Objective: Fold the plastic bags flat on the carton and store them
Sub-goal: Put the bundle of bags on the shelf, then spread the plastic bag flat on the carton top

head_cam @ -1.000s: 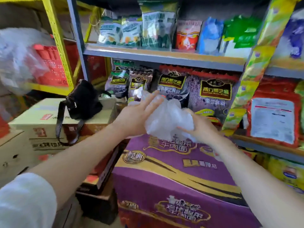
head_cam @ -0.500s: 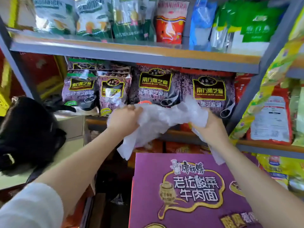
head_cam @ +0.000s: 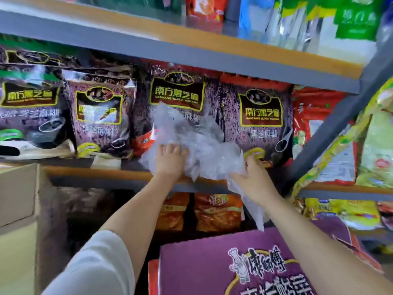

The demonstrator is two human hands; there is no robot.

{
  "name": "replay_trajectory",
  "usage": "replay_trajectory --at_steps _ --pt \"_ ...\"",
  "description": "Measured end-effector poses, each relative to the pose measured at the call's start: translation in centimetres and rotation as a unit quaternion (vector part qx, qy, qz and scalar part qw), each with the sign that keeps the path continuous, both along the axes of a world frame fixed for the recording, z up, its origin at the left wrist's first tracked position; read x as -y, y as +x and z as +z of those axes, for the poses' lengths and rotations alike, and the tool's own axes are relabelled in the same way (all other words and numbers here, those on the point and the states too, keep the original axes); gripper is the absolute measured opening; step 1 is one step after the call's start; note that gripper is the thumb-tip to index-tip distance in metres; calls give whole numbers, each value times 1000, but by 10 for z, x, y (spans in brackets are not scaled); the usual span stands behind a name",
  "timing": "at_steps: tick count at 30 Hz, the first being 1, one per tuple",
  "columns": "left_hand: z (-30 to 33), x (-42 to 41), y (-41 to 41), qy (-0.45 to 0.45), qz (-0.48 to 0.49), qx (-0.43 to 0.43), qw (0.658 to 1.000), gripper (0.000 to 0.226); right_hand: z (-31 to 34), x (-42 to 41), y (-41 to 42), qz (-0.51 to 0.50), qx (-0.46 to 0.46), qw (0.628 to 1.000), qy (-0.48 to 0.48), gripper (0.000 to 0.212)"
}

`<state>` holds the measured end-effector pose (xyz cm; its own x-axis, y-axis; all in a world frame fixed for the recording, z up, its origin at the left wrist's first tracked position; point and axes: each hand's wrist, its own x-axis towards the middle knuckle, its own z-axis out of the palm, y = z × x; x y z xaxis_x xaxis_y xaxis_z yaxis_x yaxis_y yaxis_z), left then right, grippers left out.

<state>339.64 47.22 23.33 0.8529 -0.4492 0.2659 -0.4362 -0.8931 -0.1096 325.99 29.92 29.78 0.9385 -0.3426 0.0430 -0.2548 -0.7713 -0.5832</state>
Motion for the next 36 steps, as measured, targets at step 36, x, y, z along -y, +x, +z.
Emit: replay_trajectory --at_steps 36 --pt "75 19 -344 -441 -193 -254 839 41 2 59 -216 204 51 972 102 24"
